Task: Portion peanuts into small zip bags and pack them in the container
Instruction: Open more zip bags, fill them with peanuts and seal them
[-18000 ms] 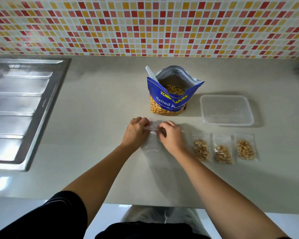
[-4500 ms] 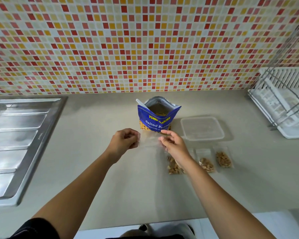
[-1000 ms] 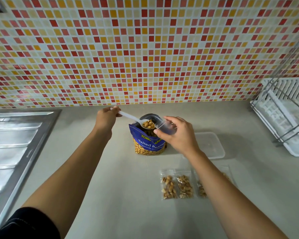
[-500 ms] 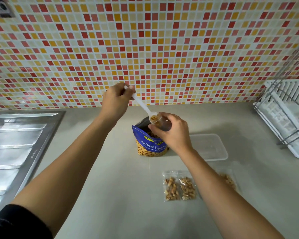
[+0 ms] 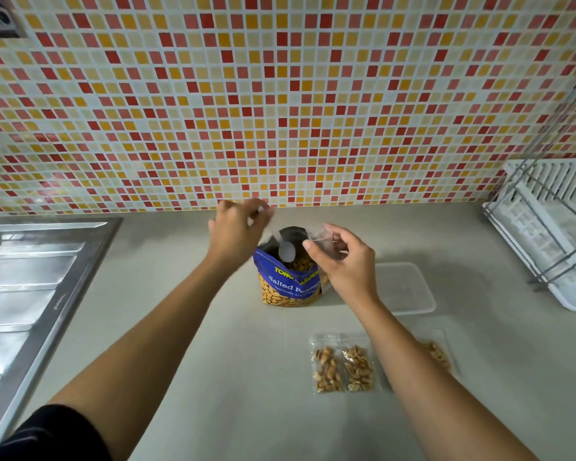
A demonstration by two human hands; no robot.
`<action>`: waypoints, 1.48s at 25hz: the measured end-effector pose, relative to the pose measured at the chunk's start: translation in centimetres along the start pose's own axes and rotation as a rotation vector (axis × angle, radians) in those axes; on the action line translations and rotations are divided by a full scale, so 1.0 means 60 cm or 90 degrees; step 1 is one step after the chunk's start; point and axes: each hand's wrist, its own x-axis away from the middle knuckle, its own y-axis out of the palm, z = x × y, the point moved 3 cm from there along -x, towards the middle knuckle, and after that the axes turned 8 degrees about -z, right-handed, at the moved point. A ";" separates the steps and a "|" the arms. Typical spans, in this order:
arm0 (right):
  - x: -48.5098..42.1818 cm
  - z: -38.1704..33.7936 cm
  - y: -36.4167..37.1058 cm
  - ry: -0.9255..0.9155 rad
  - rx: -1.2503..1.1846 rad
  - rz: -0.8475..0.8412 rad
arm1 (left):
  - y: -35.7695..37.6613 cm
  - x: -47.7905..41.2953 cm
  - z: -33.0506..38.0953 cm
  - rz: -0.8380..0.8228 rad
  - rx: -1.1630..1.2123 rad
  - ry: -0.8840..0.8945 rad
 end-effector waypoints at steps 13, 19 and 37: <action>0.004 0.046 0.000 0.067 -0.045 -0.037 | 0.073 0.006 -0.001 -0.064 0.030 -0.245; 0.001 0.048 0.004 0.081 -0.047 -0.049 | 0.067 0.004 -0.014 -0.067 0.141 -0.221; -0.008 0.009 -0.016 0.012 0.067 -0.045 | 0.012 0.001 -0.077 0.027 0.531 -0.405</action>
